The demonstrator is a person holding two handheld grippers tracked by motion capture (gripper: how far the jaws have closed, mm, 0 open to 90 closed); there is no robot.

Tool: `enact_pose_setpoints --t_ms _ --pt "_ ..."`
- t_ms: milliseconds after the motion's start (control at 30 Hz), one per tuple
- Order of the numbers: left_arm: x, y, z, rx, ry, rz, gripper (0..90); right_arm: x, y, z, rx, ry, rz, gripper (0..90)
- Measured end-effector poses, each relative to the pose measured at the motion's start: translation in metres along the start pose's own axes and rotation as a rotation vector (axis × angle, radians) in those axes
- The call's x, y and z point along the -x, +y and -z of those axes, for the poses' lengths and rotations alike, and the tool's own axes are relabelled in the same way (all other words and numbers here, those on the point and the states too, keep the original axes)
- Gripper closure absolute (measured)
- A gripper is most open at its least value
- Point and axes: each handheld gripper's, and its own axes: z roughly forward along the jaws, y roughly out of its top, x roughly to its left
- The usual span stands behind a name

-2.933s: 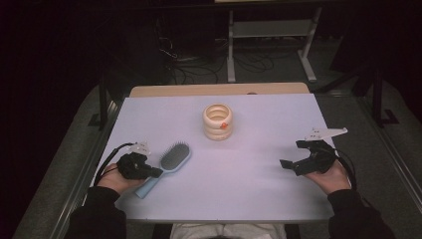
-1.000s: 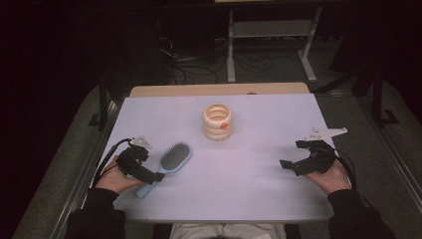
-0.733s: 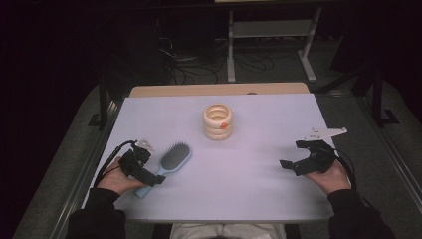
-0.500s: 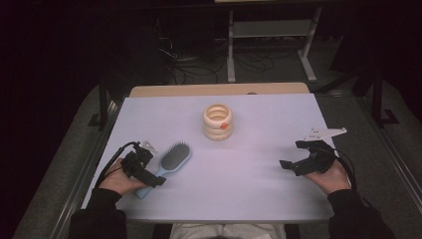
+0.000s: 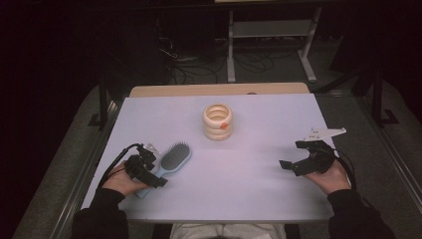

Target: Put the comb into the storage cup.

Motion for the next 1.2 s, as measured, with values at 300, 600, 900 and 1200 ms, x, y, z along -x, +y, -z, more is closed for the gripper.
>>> enact_pose_setpoints --t_ms 300,600,900,1200 --pt "0.000 0.002 -0.003 -0.020 0.000 0.002 45.2 0.000 0.000 0.000 -0.001 0.002 0.000 0.0" --pt "-0.002 0.003 -0.006 -0.023 0.035 0.004 59.0 0.000 0.000 0.000 0.001 -0.002 0.002 0.0" --pt "-0.006 0.002 -0.005 -0.024 0.051 0.007 69.9 0.000 0.000 0.000 0.001 -0.004 0.003 0.0" --pt "-0.010 0.000 -0.002 0.006 0.047 -0.007 70.2 0.000 0.000 0.000 0.004 -0.005 0.003 0.0"
